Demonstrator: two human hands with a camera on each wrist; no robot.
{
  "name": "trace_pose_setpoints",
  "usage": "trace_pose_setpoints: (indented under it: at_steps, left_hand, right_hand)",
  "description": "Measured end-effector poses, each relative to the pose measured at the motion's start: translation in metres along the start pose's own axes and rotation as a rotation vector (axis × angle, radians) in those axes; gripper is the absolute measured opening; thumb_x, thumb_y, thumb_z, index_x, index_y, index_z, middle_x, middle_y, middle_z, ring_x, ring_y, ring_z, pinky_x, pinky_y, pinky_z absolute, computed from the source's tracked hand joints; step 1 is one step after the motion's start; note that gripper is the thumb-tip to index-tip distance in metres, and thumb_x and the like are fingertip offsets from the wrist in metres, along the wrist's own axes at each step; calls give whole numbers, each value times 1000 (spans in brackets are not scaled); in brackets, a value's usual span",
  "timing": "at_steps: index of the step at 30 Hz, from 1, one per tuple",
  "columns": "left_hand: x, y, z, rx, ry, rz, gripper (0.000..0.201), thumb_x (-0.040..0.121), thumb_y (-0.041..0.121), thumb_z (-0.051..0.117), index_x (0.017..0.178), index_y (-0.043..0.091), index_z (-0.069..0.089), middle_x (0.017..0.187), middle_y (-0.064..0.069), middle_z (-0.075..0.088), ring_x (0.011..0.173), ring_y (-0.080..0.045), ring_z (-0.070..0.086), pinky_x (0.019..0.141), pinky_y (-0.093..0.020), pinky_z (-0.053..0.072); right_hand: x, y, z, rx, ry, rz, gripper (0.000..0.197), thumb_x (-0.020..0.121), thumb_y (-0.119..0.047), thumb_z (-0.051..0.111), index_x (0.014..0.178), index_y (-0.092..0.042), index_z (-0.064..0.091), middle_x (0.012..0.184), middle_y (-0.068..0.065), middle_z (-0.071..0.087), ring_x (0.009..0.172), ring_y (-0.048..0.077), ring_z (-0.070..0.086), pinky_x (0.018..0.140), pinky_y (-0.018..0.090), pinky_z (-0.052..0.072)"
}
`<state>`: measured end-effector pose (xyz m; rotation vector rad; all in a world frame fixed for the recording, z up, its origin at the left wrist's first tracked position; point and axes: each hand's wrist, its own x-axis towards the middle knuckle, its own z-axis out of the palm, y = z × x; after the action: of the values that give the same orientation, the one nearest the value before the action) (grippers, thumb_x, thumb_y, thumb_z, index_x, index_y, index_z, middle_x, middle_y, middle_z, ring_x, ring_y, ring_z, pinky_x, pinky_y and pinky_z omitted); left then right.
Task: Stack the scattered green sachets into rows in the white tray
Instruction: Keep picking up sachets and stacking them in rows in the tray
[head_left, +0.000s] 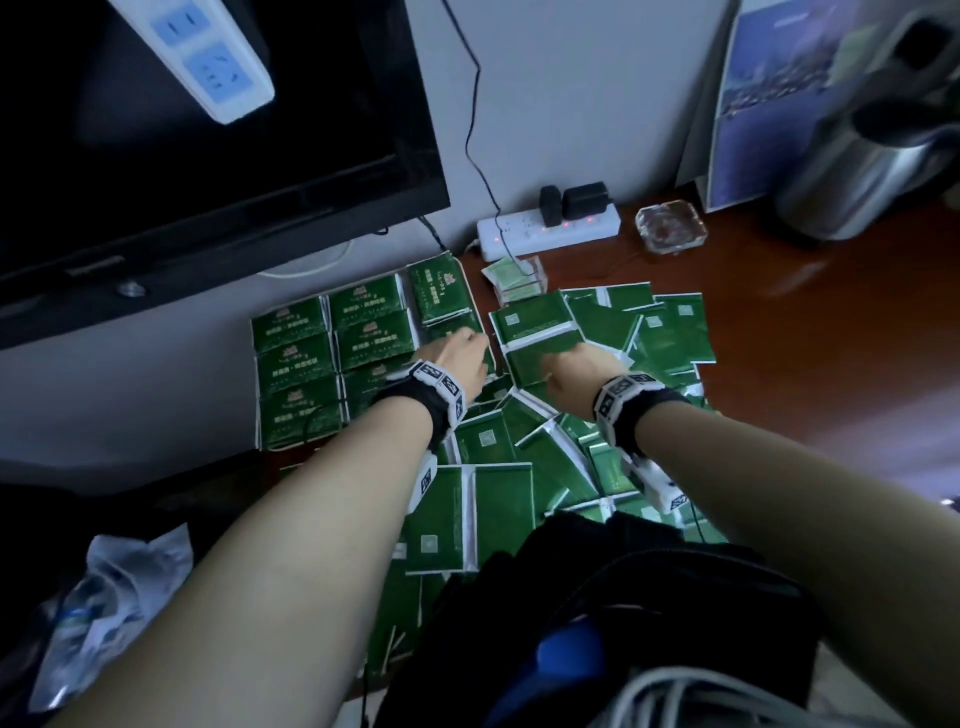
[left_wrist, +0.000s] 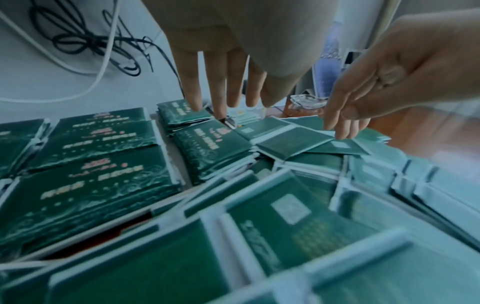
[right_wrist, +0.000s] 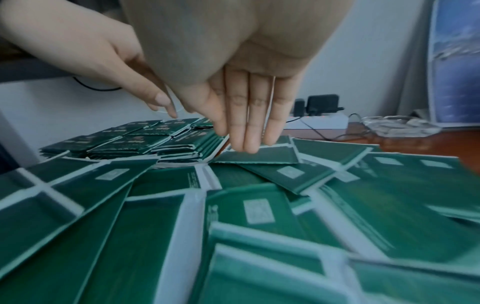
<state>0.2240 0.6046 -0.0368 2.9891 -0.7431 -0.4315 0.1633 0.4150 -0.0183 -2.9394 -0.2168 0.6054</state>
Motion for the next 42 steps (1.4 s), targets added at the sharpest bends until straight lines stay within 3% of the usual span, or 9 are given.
trace_pose_setpoints:
  at_steps: [10, 15, 25, 31, 33, 35, 37, 39, 42]
  left_hand:
    - [-24, 117, 13, 60, -141, 115, 34, 95, 17, 50, 128, 14, 54, 129, -4, 53, 102, -29, 62, 80, -39, 55]
    - [-10, 169, 28, 17, -157, 122, 39, 92, 18, 55, 131, 17, 54, 133, -2, 53, 109, -26, 60, 84, -39, 54]
    - [20, 233, 32, -79, -184, -175, 38, 95, 19, 53, 133, 18, 53, 136, -1, 53, 113, -22, 58, 94, -39, 51]
    - [46, 267, 18, -158, -113, -316, 35, 97, 23, 56, 132, 21, 54, 134, 1, 56, 105, -19, 61, 76, -27, 48]
    - [60, 275, 17, -178, -83, -336, 35, 97, 23, 57, 131, 20, 54, 133, 0, 55, 98, -17, 61, 71, -26, 46]
    - [78, 279, 20, -189, -62, -343, 39, 96, 23, 58, 134, 19, 51, 138, 0, 50, 95, -16, 59, 68, -26, 48]
    - [96, 283, 29, -199, -64, -352, 50, 95, 25, 59, 141, 15, 44, 151, -6, 38, 118, -21, 55, 86, -33, 53]
    - [114, 286, 42, -202, -68, -373, 67, 94, 29, 62, 150, 10, 31, 161, -14, 19, 144, -28, 32, 112, -40, 39]
    - [132, 293, 63, -200, -108, -392, 89, 91, 36, 64, 154, 3, 10, 162, -22, 1, 151, -33, 8, 122, -42, 17]
  right_hand:
    - [-108, 88, 28, -59, -81, 163, 27, 91, -15, 48, 109, -14, 67, 103, 15, 67, 92, 33, 66, 73, 33, 52]
    - [-125, 146, 42, -45, -141, 210, 28, 91, -13, 46, 106, -15, 69, 102, 11, 67, 78, 27, 61, 64, 30, 49]
    - [-87, 255, 23, -30, -194, 61, 32, 93, -11, 45, 116, -17, 67, 111, 11, 67, 94, 31, 67, 79, 40, 59]
    - [-51, 292, 6, 190, -135, 195, 29, 89, -7, 46, 106, -13, 69, 102, 13, 68, 82, 30, 65, 68, 33, 57]
    - [-41, 295, 3, 229, -125, 200, 30, 88, -7, 47, 112, -13, 65, 112, 13, 65, 91, 32, 64, 74, 35, 57]
    - [-28, 297, 4, 146, -121, 113, 41, 87, -4, 51, 126, -14, 57, 130, 11, 55, 112, 32, 57, 88, 39, 54]
    - [-13, 298, 7, 0, -110, -64, 59, 85, -1, 55, 142, -14, 43, 147, 10, 39, 133, 32, 41, 107, 43, 43]
    - [5, 297, 10, -150, -76, -245, 74, 87, -2, 55, 154, -13, 25, 161, 11, 18, 147, 31, 21, 120, 43, 22]
    - [31, 295, 19, -346, -116, -402, 81, 92, -9, 51, 158, -12, 4, 165, 9, -4, 152, 27, 2, 124, 44, 7]
